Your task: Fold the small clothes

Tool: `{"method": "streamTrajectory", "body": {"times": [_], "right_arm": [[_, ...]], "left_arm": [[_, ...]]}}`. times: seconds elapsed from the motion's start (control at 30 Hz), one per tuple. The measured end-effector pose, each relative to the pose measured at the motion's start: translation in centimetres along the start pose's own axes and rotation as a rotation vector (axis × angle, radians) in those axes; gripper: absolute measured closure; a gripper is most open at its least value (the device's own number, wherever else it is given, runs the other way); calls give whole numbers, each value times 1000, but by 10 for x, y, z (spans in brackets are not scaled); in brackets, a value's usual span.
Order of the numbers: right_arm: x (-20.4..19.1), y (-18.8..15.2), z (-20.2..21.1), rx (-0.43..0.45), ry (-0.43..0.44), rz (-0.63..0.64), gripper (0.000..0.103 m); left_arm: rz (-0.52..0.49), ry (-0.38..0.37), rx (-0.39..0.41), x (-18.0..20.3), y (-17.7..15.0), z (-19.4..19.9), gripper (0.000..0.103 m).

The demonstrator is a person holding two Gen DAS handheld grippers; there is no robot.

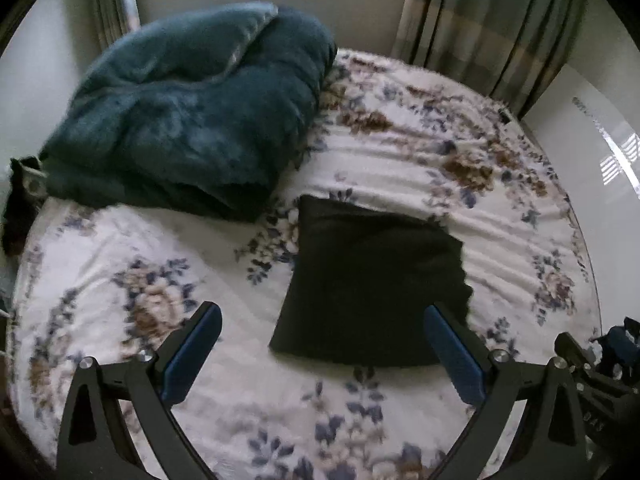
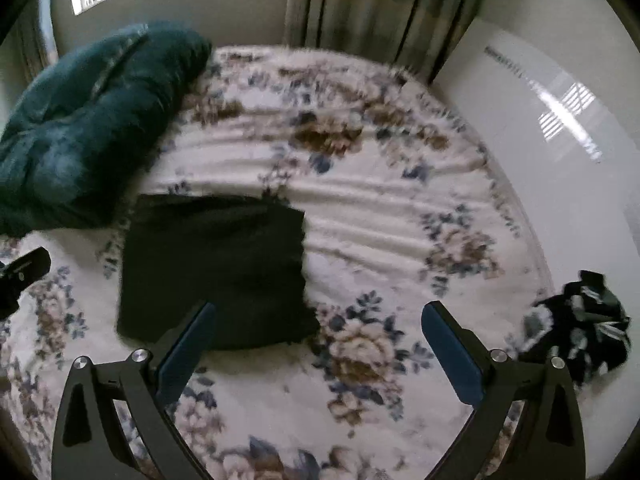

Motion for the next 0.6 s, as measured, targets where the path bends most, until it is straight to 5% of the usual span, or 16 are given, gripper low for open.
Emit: {"method": "streamTrajectory", "body": {"times": [0.6], "right_arm": [[156,-41,355,311,17,-94,0]], "left_arm": [[-87,73,244,94,-51,307,0]]}}
Point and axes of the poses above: each gripper's, at about its wrist camera, not at the fingertips, and z roughly against the way its jaws point, x to its right, y to its top, the point moved 5 cm from there along -z, roughly the way its jaws point, and after that the axes turned 15 degrees about -y, right-handed, at the moved point
